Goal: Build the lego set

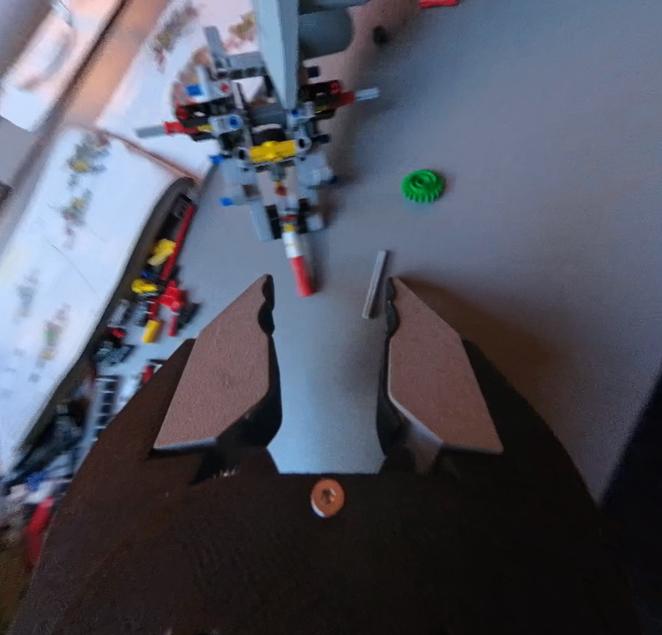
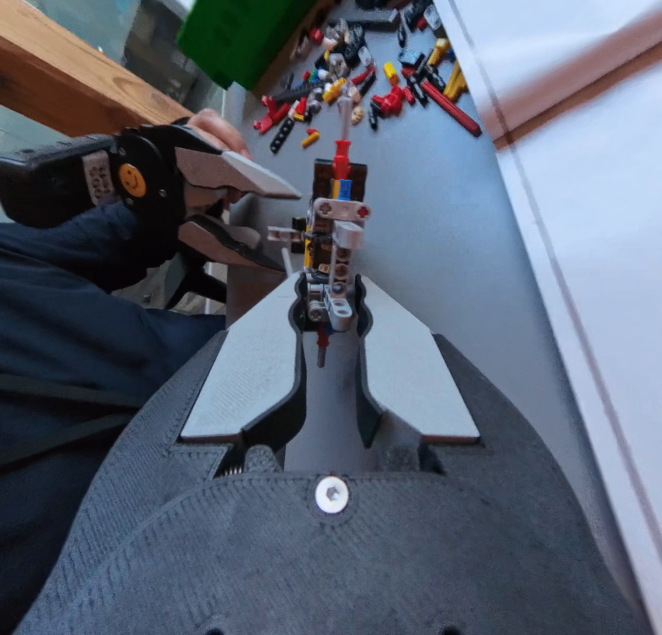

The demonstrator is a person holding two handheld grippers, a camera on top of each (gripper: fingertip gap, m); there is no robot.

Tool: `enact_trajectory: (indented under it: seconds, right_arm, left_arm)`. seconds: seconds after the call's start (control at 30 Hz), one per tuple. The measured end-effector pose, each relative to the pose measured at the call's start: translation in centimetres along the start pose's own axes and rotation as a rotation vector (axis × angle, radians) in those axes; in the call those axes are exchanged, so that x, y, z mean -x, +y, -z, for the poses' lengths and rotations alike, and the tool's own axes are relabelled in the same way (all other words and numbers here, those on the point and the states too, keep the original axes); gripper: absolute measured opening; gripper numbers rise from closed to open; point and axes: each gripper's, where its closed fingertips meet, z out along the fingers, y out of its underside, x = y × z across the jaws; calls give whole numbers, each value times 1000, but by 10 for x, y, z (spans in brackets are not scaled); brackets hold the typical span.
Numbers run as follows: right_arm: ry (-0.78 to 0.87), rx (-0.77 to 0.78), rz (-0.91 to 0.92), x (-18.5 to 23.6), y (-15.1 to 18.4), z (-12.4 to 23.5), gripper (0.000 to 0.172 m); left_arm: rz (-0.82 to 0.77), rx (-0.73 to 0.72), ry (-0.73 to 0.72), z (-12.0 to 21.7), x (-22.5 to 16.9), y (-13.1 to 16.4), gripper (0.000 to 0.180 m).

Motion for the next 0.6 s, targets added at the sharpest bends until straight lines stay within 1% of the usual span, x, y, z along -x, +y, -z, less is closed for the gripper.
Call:
enact_trajectory:
  seconds: [0.03, 0.1, 0.13, 0.17, 0.23, 0.3, 0.33, 0.4, 0.5, 0.6]
  right_arm:
    - [-14, 8, -26, -3, -4, -4, 23]
    - [-40, 31, -72, -8, -11, -10, 23]
    - [-50, 44, -83, -8, -13, -12, 23]
    - [-52, 61, -90, -9, -14, -14, 23]
    - [-8, 127, -82, -13, -8, -15, 24]
    - [83, 201, -40, -22, 1, -12, 33]
    - [106, 221, -25, -23, 3, -9, 34]
    - [174, 238, 12, -26, 5, -1, 38]
    - [263, 236, 69, -26, 7, 12, 37]
    - [307, 238, 88, -27, 9, 14, 37]
  left_arm:
    - [55, -1, 57, 1, -6, 2, 56]
    - [162, -1, 111, 1, -9, 6, 53]
    - [201, 6, 128, 1, -8, 8, 55]
    - [230, 19, 129, 1, -5, 11, 60]
    - [245, 37, 99, 4, 5, 17, 61]
    - [237, 51, 81, 8, 11, 23, 58]
    - [237, 59, 77, 10, 13, 26, 58]
    - [234, 58, 68, 15, 21, 28, 59]
    - [234, 33, 48, 19, 40, 26, 49]
    - [269, 13, 129, 8, 46, 13, 46]
